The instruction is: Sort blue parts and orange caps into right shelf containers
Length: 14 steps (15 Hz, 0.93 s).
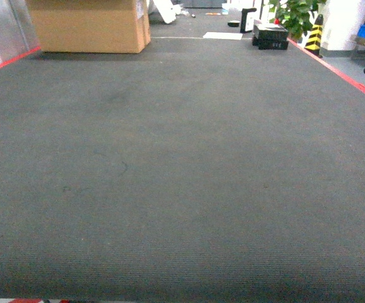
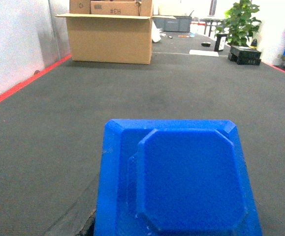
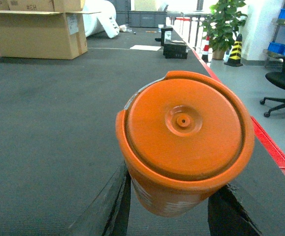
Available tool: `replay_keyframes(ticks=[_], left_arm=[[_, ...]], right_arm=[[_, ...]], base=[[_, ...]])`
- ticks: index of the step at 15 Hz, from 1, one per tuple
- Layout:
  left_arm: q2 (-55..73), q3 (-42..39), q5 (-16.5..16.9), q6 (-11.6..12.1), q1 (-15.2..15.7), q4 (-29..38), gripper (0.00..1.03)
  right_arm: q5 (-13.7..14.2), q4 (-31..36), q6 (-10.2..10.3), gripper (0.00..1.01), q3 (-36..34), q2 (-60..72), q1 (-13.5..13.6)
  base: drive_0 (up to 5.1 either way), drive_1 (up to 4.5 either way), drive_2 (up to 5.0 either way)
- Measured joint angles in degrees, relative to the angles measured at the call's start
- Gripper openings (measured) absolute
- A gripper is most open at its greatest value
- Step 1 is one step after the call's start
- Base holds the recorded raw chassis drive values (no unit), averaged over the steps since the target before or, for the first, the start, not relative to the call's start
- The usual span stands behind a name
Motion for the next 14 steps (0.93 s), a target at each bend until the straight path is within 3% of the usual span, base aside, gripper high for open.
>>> replay_keyframes(ticks=[1, 2, 3, 6, 7, 14], left_arm=[[-0.9, 0.0, 0.0, 0.0, 0.0, -1.2, 0.43], [-1.8, 0.0, 0.0, 0.0, 0.0, -2.1, 0.43], [-2.7, 0.0, -0.1, 0.0, 0.0, -2.9, 0.43], [-6.5, 0.1, -0.1, 0.0, 0.0, -7.5, 0.43], [-12.4, 0.0, 0.1, 0.0, 0.0, -15.7, 0.43], [-13.9, 0.0, 0.0, 0.0, 0.0, -14.9, 0.43]], right_arm=[[0.0, -1.6, 0.0, 0.39, 0.0, -1.0, 0.0], [-0.2, -9.8, 0.0, 0.39, 0.0, -6.4, 0.0], [0.0, -10.6, 0.0, 0.39, 0.0, -9.6, 0.0], [0.0, -10.6, 0.0, 0.39, 0.0, -10.0, 0.0], [0.0, -10.6, 0.0, 0.39, 0.0, -10.0, 0.0], [0.0, -10.6, 0.0, 0.39, 0.0, -10.0, 0.0]], base=[[0.0, 0.00, 0.0], [0.0, 0.00, 0.0], [0.0, 0.00, 0.0], [0.0, 0.00, 0.0], [0.0, 0.00, 0.0], [0.0, 0.00, 0.0]])
